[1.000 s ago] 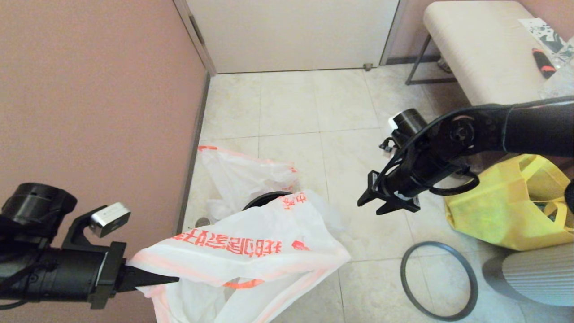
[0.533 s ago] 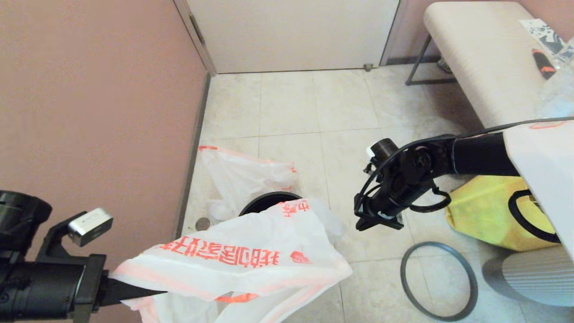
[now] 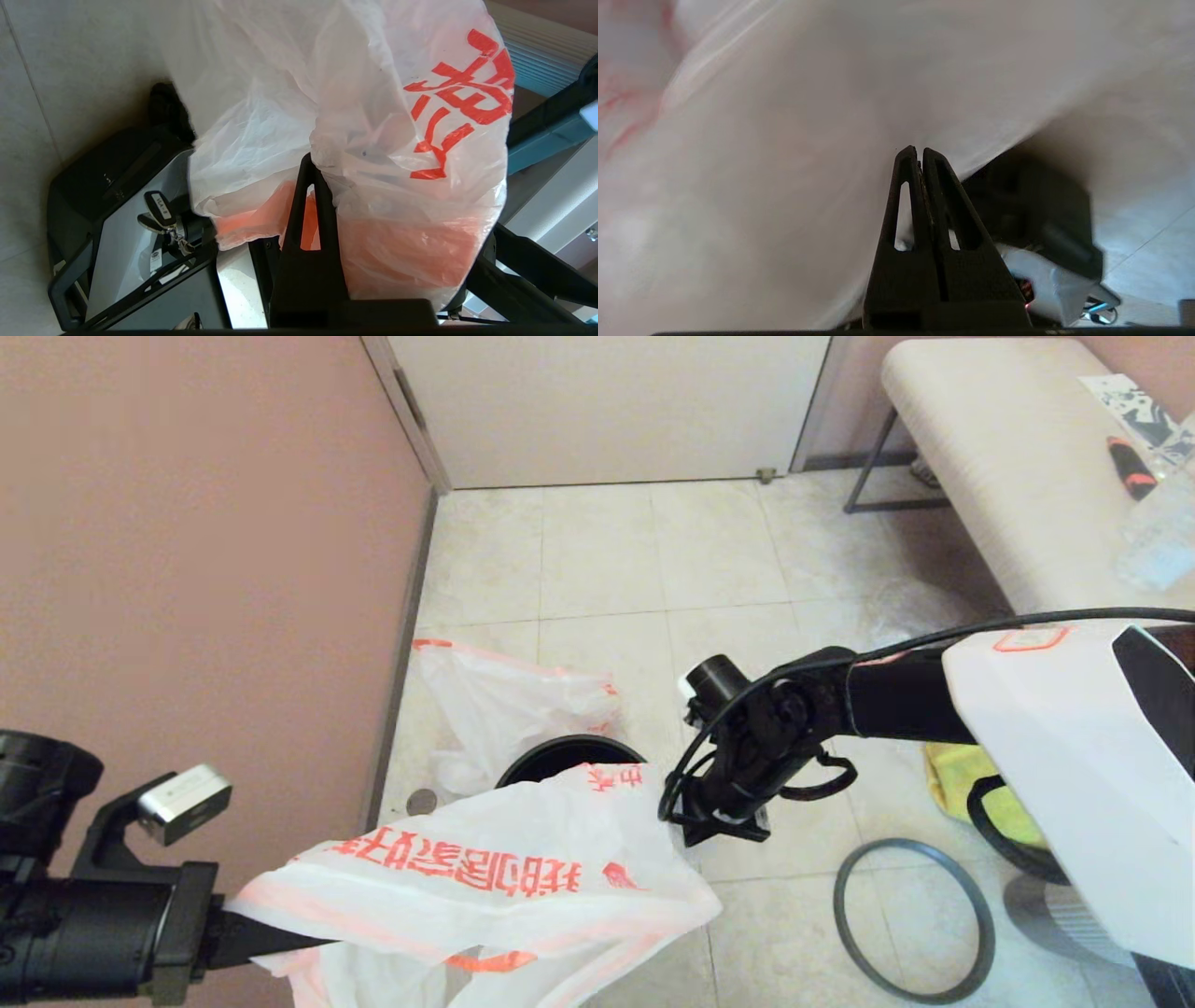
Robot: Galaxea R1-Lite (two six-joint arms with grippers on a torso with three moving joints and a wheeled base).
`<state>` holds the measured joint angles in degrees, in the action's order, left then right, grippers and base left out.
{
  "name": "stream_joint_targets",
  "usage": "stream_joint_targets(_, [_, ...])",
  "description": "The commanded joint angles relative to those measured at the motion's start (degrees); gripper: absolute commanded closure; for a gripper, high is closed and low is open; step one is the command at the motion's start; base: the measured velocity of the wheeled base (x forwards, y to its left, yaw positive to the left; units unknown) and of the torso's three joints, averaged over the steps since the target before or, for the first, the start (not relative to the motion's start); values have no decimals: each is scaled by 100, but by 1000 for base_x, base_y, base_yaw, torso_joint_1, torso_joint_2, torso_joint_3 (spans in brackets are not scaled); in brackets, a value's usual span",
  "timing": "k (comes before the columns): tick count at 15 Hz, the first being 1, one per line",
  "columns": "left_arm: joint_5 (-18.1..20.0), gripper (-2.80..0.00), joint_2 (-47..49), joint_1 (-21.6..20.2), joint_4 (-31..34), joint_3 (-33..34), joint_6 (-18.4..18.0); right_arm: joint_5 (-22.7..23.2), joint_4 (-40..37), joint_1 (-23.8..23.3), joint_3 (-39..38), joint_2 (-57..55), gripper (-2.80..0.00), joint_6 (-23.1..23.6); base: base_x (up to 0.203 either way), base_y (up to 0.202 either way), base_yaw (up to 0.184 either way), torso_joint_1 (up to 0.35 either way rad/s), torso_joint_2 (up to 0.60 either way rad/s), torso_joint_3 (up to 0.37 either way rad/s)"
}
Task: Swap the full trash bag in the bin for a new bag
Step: Put the new garbage bag on the trash can
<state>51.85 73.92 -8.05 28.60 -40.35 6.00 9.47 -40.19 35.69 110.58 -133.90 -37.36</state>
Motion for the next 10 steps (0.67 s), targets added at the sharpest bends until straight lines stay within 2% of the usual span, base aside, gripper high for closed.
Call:
stream_joint_targets(1, [27,0,26,-4,14,-8,7,10,-35,349,202,-117,0,-96,0,0,0,0,0,0])
stream_joint_targets(4, [68,0,0,-2,-16,-17,7,5,477,627,283,-296,0,-106,0,0,0,0,0,0])
stream_joint_targets(6, [238,0,-58,-10,-97,-25,12,25,945,640,327,-488,0,-75,0,0,0,0,0,0])
stream_joint_targets(10, [289,0,-522,-152,-76,-35,35,23,2404,619,336,-1065,0,267,0,0,0,0,0,0])
